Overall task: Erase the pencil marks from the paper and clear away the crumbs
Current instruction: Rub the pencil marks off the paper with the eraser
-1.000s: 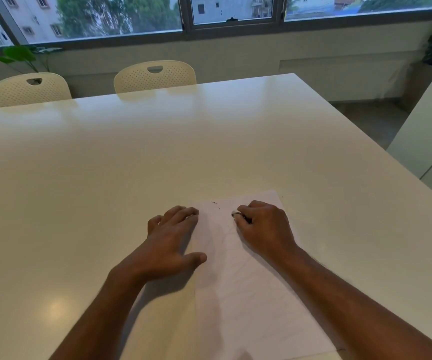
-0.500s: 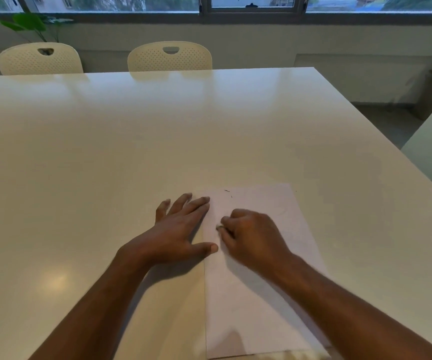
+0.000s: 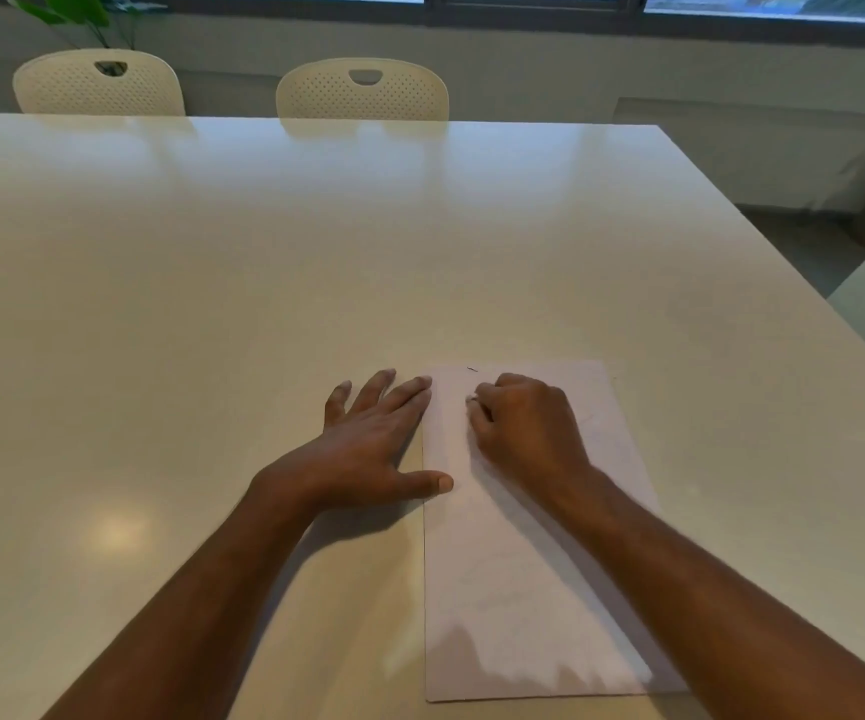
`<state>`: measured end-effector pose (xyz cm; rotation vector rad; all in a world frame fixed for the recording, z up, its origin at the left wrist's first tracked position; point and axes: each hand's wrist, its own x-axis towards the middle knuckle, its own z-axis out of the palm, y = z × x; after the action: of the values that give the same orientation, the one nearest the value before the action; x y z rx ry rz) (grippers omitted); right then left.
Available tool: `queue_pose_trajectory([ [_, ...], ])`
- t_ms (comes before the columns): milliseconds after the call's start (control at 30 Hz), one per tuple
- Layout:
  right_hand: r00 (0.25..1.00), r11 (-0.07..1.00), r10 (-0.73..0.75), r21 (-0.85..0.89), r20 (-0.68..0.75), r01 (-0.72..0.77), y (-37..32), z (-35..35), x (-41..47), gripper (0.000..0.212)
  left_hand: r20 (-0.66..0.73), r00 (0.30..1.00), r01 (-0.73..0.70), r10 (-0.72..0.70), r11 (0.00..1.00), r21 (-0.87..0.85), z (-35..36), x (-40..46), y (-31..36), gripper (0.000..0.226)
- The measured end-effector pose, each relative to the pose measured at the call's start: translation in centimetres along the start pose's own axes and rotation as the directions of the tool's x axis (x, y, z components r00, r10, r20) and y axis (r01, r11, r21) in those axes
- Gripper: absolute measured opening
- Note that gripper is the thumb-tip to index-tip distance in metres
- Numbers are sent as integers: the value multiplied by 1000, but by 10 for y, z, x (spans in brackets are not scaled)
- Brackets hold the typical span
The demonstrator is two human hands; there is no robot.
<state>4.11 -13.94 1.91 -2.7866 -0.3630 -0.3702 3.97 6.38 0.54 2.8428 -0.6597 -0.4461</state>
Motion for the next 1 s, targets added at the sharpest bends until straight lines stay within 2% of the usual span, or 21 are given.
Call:
queue_pose_trajectory([
  [67, 989, 990, -125, 82, 75, 119, -23, 1, -15, 28, -1, 1000, -4, 4, 1000, -5, -1, -1, 1, 107],
  [133, 978, 984, -159, 103, 135, 146, -25, -1, -18, 29, -6, 1000, -8, 8, 1000, -6, -1, -1, 1, 106],
  [267, 999, 999, 43, -8, 2, -43, 5, -2, 8, 32, -3, 1000, -6, 6, 1000, -22, 0, -1, 0, 109],
  [333, 998, 999, -52, 14, 31, 52, -11, 1, -3, 30, -3, 1000, -8, 8, 1000, -24, 0, -1, 0, 108],
  [400, 982, 986, -142, 101, 122, 130, -29, -1, -21, 29, -1, 1000, -11, 11, 1000, -19, -2, -2, 2, 107],
  [433, 982, 988, -134, 98, 135, 122, -26, -4, -20, 29, -1, 1000, -10, 10, 1000, -20, -2, -2, 2, 107],
  [567, 997, 996, 79, -38, -2, -79, 7, -6, 5, 30, 0, 1000, 1, -1, 1000, -30, -1, -2, 3, 106],
  [667, 995, 997, -64, 45, 79, 60, -21, -2, -17, 29, 2, 1000, -3, 3, 1000, -31, -2, -3, 4, 106],
  [733, 984, 990, -107, 103, 143, 93, -27, -5, -26, 30, 8, 1000, -1, 1, 1000, -25, -3, -3, 5, 105],
  [867, 995, 994, 102, -25, -7, -102, 12, -6, 1, 33, 2, 1000, 2, -2, 999, -35, -2, -3, 4, 106],
  [900, 996, 995, 92, -30, -10, -92, 11, -5, -1, 30, -1, 1000, 2, -2, 999, -34, -2, -3, 4, 107],
  [1000, 992, 993, -103, 62, 77, 98, -15, -2, -25, 27, 1, 1000, -2, 2, 1000, -26, -1, -2, 3, 108],
])
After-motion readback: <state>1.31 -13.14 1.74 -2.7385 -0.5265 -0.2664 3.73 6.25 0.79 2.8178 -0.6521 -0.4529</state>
